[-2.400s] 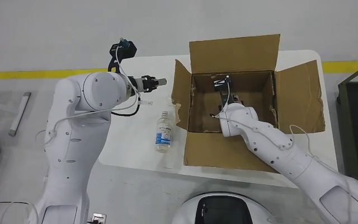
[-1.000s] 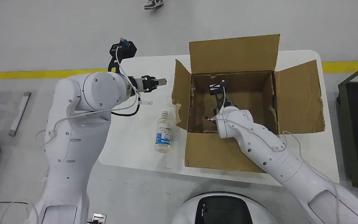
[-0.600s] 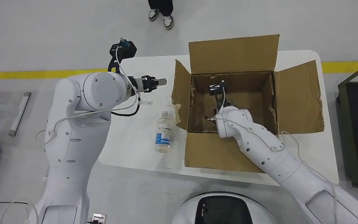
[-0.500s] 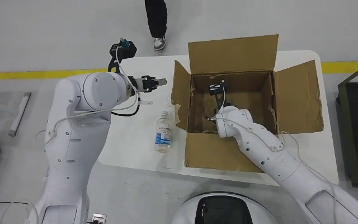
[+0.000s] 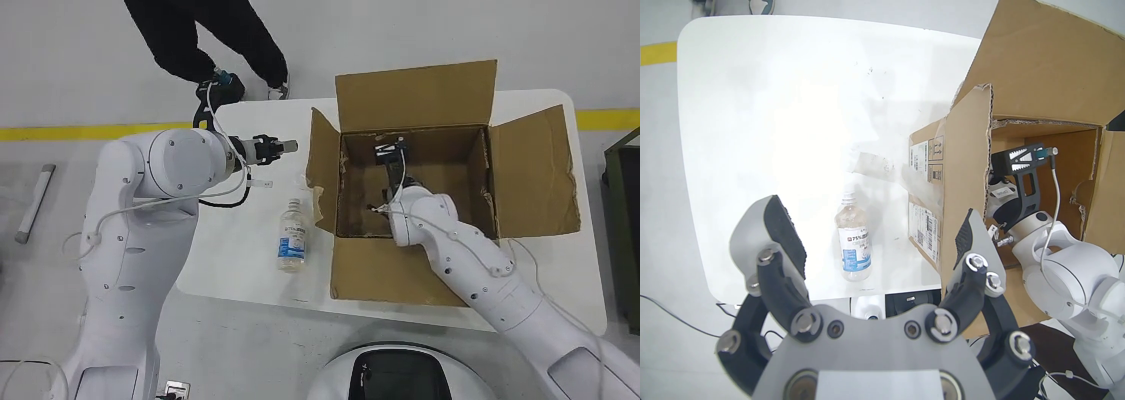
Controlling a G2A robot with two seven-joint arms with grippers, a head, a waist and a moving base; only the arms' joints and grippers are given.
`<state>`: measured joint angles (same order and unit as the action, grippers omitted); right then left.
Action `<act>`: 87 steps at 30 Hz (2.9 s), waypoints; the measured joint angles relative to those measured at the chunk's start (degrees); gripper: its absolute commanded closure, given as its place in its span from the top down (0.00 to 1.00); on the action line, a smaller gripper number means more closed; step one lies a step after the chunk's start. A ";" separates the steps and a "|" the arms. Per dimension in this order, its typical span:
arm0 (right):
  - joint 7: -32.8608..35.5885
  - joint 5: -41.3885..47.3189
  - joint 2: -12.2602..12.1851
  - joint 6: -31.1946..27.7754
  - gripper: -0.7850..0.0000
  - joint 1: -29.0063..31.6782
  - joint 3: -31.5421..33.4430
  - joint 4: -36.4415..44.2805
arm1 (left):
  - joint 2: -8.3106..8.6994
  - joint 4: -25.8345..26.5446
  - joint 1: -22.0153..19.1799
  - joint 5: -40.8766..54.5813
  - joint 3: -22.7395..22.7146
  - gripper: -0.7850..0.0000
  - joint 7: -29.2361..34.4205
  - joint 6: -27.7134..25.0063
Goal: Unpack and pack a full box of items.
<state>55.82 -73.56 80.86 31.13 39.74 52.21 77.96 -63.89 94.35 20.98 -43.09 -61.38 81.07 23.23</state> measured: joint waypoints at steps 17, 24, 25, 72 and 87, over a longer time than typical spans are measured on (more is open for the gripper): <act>-2.40 -4.82 -2.17 -4.63 0.00 8.85 14.75 24.94 | 0.00 0.00 0.00 0.00 0.00 1.00 0.00 0.00; -1.23 -6.12 -2.30 -5.51 0.00 11.80 17.03 30.62 | 0.00 0.00 0.00 0.00 0.00 1.00 0.00 0.00; -1.27 -6.28 -2.29 -5.50 0.00 12.24 17.17 30.90 | 0.00 0.00 0.00 0.00 0.00 1.00 0.00 0.00; 5.00 -3.06 -3.62 -1.96 0.00 27.39 49.80 56.69 | 0.00 0.00 0.00 0.00 0.00 1.00 0.00 0.00; 13.95 -6.88 -3.82 -4.30 0.00 38.24 54.13 56.68 | 0.00 0.00 0.00 0.00 0.00 1.00 0.00 0.00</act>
<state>69.77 -80.44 77.04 26.83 77.99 106.34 134.65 -63.89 94.35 20.98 -43.09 -61.38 81.07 23.23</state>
